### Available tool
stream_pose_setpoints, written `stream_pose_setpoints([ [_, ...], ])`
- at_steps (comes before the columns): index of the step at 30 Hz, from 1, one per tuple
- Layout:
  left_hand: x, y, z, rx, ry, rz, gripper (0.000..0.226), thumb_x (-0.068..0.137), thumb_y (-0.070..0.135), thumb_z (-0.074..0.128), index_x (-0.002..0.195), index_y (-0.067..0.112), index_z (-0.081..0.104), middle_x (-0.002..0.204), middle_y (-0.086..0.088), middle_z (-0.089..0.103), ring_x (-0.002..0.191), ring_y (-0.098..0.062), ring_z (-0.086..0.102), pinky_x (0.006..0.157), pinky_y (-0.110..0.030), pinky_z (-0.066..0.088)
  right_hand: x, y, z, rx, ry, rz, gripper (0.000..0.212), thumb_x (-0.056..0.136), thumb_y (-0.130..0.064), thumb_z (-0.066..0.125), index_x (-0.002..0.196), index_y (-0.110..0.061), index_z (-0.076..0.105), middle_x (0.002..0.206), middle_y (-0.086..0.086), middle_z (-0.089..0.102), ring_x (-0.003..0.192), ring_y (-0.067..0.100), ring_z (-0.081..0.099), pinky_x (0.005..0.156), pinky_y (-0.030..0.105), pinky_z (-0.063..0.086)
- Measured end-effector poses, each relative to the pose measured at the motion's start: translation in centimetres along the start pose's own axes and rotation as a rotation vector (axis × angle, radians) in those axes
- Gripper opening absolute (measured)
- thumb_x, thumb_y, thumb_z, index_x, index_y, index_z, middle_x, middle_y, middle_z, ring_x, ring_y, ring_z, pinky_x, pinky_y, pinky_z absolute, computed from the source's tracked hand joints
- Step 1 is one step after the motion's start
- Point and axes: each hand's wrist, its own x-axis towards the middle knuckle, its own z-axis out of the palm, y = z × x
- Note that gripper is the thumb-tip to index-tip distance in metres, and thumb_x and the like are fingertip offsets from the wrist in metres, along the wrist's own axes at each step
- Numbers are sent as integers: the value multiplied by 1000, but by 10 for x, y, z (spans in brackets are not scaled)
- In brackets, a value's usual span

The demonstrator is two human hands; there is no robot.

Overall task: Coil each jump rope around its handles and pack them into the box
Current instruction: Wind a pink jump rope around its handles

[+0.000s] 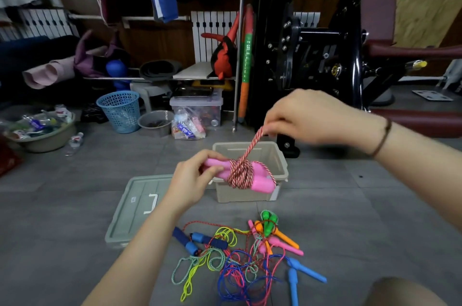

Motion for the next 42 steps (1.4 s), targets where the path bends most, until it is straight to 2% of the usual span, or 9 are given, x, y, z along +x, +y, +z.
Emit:
stream_pose_setpoints([
  [4, -6, 17, -5, -357, -166, -69, 23, 86, 5, 64, 88, 27, 69, 81, 10, 68, 64, -1, 57, 58, -15, 45, 29, 39, 14, 300, -35, 18, 16, 90, -34, 60, 88, -26, 73, 68, -22, 59, 71, -9, 58, 65, 5, 40],
  [8, -13, 21, -11, -703, -231, -85, 20, 69, 36, 81, 86, 30, 72, 73, 1, 67, 56, -9, 55, 49, -18, 44, 40, 39, 60, 676, -94, 119, 11, 89, -25, 63, 88, -24, 73, 64, -16, 64, 58, -5, 55, 51, 9, 43],
  [11, -12, 15, -12, -921, -113, -137, 43, 54, 47, 87, 87, 24, 73, 71, -1, 65, 51, -8, 51, 44, -16, 41, 34, 27, 104, 903, -147, 184, 17, 95, -13, 52, 92, -17, 69, 73, -4, 67, 63, 8, 55, 54, 23, 46],
  [17, 0, -1, 0, -1084, 283, -300, 39, 70, 28, 78, 100, 10, 62, 73, -4, 64, 49, -6, 49, 44, -14, 41, 17, -23, 157, 1108, -125, 287, 30, 99, 2, 34, 106, -8, 62, 78, -3, 56, 64, 8, 47, 56, 10, 40],
  [22, 5, 1, 13, -995, 480, -368, 12, 94, 5, 52, 99, 12, 61, 70, 0, 66, 47, -5, 50, 44, -13, 40, 4, -52, 162, 1253, -75, 392, 29, 96, 5, 41, 100, -16, 62, 80, -2, 61, 68, 8, 54, 75, 25, 55],
  [27, 4, 5, 20, -665, 558, -359, 12, 92, 8, 57, 95, 18, 64, 68, 1, 65, 48, -4, 51, 46, -17, 43, -8, -71, 143, 1392, -51, 585, 11, 92, -3, 56, 91, -3, 67, 74, 10, 65, 52, 7, 54, 52, 19, 52],
  [33, 2, 12, 25, -66, 499, -186, 11, 89, 23, 63, 97, 30, 66, 80, 9, 69, 73, -9, 63, 69, -17, 46, -20, -81, 125, 735, 103, 646, 13, 85, -35, 66, 77, -24, 68, 73, -3, 67, 65, 12, 57, 64, 26, 46],
  [36, -1, 19, 30, 52, 474, -105, 12, 90, 21, 63, 100, 23, 66, 77, 9, 65, 68, -8, 57, 61, -5, 37, -28, -80, 119, 614, 171, 640, 11, 85, -34, 67, 83, -23, 69, 68, -6, 58, 66, 12, 54, 62, 25, 43],
  [42, -3, 23, 34, 105, 362, -53, 11, 90, 22, 64, 100, 24, 66, 69, 23, 57, 69, -3, 55, 63, -13, 37, -27, -61, 106, 591, 89, 629, 17, 79, -37, 73, 80, -20, 70, 65, -7, 56, 63, 10, 54, 60, 26, 42],
])
